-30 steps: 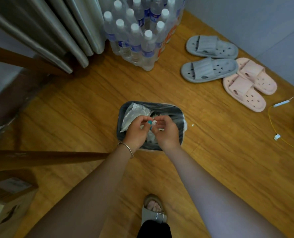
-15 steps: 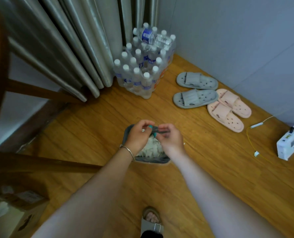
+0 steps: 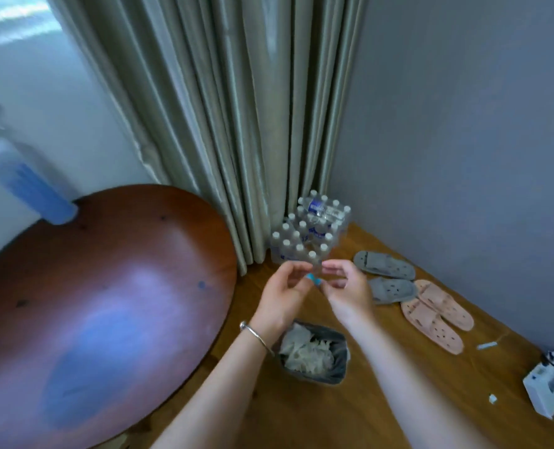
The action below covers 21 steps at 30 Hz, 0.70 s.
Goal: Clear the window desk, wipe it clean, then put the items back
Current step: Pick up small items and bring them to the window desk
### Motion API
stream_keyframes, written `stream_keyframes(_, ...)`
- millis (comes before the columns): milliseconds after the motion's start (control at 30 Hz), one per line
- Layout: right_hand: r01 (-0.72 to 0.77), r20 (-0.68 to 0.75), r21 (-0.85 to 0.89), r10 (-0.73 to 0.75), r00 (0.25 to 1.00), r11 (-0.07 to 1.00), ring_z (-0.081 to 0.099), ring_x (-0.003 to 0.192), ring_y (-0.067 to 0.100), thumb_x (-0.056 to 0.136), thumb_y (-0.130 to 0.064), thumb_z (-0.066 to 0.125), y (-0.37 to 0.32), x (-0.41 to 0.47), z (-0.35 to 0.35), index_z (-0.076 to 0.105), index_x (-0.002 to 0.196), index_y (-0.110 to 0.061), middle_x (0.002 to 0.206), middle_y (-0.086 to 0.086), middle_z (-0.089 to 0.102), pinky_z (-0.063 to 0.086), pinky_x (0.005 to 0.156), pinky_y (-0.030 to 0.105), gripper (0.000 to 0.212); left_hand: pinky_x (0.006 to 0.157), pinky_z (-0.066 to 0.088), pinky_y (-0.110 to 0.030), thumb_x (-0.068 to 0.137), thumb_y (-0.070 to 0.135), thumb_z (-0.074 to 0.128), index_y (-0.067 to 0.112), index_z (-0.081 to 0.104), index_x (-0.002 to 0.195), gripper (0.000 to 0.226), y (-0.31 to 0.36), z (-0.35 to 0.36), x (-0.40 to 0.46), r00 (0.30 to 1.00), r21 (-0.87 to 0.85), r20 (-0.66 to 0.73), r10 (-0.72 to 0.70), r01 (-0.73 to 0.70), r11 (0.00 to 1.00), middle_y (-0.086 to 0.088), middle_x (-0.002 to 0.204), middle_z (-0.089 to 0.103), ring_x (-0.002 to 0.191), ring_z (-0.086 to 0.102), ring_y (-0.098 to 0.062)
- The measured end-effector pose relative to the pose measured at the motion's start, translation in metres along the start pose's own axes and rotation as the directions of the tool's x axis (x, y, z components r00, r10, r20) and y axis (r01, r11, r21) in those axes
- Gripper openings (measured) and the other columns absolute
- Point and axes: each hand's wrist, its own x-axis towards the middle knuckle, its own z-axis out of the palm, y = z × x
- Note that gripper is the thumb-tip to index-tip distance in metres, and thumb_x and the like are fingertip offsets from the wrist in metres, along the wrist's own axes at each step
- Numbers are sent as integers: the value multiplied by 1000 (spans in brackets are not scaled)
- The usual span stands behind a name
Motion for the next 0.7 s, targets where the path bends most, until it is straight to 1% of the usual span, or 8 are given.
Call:
stream_keyframes(100, 103, 57, 84, -108, 993, 991, 60, 71, -10, 82, -1, 75, -75, -31, 4, 59, 94, -34, 99, -7, 65, 47, 60, 7, 39, 73, 44, -8, 90, 2, 60, 16, 61, 99, 17, 61, -54, -40, 992, 11, -101, 80, -80, 997, 7, 94, 65, 80, 59, 5)
stream_keyframes(167, 167, 103, 124, -180, 978, 978, 61, 72, -4, 81, 1, 76, -122, -57, 13, 61, 96, -29, 98, -4, 66, 48, 63, 9, 36, 72, 44, -9, 91, 1, 59, 11, 62, 102, 15, 94, -93, -70, 977, 7, -175, 120, -121, 993, 4, 93, 65, 81, 59, 1)
stream_keyframes(233, 222, 134, 167, -245, 960, 961, 62, 73, 6, 80, 4, 76, -166, -87, 30, 63, 96, -23, 95, 1, 67, 48, 64, 11, 34, 68, 42, -5, 91, 3, 60, 10, 62, 104, 15, 121, -135, -105, 957, 46, -238, 168, -162, 986, 9, 91, 64, 77, 57, 10)
stream_keyframes(300, 269, 170, 224, -310, 936, 937, 60, 72, 8, 78, 7, 76, -206, -120, 54, 64, 96, -18, 93, 5, 67, 47, 65, 10, 33, 68, 40, -3, 90, 9, 61, 13, 62, 106, 16, 139, -179, -139, 938, 126, -278, 209, -180, 976, 13, 95, 63, 76, 54, 16)
stream_keyframes(400, 330, 267, 273, -401, 876, 904, 60, 72, 8, 78, 7, 76, -260, -177, 100, 64, 96, -17, 91, 4, 68, 48, 67, 14, 32, 65, 41, -8, 89, 13, 63, 17, 62, 106, 17, 154, -249, -198, 899, 158, -380, 216, -166, 973, 13, 95, 62, 75, 54, 10)
stream_keyframes(500, 387, 362, 293, -476, 802, 874, 60, 70, 6, 78, 6, 76, -308, -240, 155, 64, 95, -20, 90, 0, 68, 48, 68, 14, 33, 69, 44, -9, 89, 12, 63, 17, 62, 105, 18, 157, -320, -265, 848, 158, -484, 216, -158, 975, 9, 96, 64, 77, 56, 2)
stream_keyframes(600, 416, 441, 321, -523, 730, 851, 61, 72, 8, 78, 4, 78, -343, -303, 211, 66, 94, -21, 90, -1, 70, 49, 71, 15, 32, 69, 43, -4, 89, 9, 64, 19, 60, 102, 17, 150, -388, -328, 789, 144, -573, 220, -168, 975, 10, 96, 64, 72, 56, 11)
stream_keyframes(700, 400, 524, 365, -541, 658, 840, 59, 69, 9, 80, 2, 77, -368, -362, 264, 66, 92, -22, 91, 0, 70, 50, 69, 17, 29, 74, 46, -10, 89, 9, 64, 16, 60, 105, 18, 140, -448, -383, 723, 138, -660, 206, -153, 979, 6, 100, 65, 79, 57, 2)
